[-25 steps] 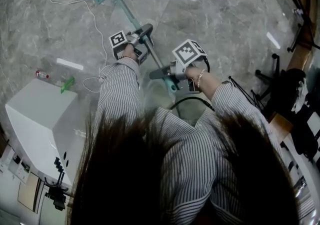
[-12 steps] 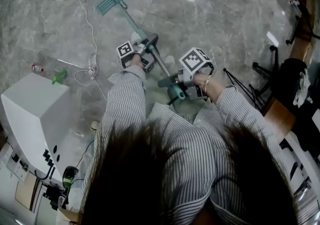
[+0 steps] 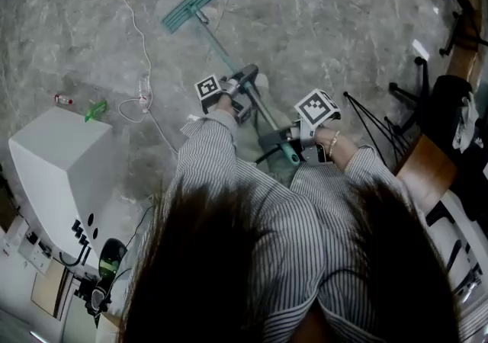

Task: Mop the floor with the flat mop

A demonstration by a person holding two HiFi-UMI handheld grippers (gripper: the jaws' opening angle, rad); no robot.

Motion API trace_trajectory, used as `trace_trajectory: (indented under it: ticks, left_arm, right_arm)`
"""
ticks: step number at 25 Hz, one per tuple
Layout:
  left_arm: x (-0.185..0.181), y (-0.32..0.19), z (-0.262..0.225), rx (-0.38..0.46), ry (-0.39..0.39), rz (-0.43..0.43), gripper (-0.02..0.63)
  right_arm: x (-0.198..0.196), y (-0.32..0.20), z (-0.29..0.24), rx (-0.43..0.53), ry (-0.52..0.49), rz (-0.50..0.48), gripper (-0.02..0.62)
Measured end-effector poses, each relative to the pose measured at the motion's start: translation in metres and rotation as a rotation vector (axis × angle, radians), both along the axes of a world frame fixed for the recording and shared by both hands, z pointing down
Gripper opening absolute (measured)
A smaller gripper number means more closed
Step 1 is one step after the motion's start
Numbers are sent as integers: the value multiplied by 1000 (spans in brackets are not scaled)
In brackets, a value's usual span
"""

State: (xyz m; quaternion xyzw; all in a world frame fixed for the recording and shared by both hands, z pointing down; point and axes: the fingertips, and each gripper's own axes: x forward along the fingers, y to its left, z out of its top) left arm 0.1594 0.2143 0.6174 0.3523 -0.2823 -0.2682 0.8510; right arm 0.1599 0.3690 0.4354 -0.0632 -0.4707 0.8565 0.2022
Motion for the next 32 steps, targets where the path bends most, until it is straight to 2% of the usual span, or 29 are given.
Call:
trace_trajectory:
  ticks: [8,18,32]
  left_arm:
    - [23,23,-11,11,65,123,46]
    - [18,21,-15,33,74,128,49]
    - [17,6,-18,40,61,100,52]
  right_arm:
    - [16,17,-6,-24,44,44,89]
    - [8,15,-11,-34,38,62,89]
    - [8,1,-14,-24,12,27,92]
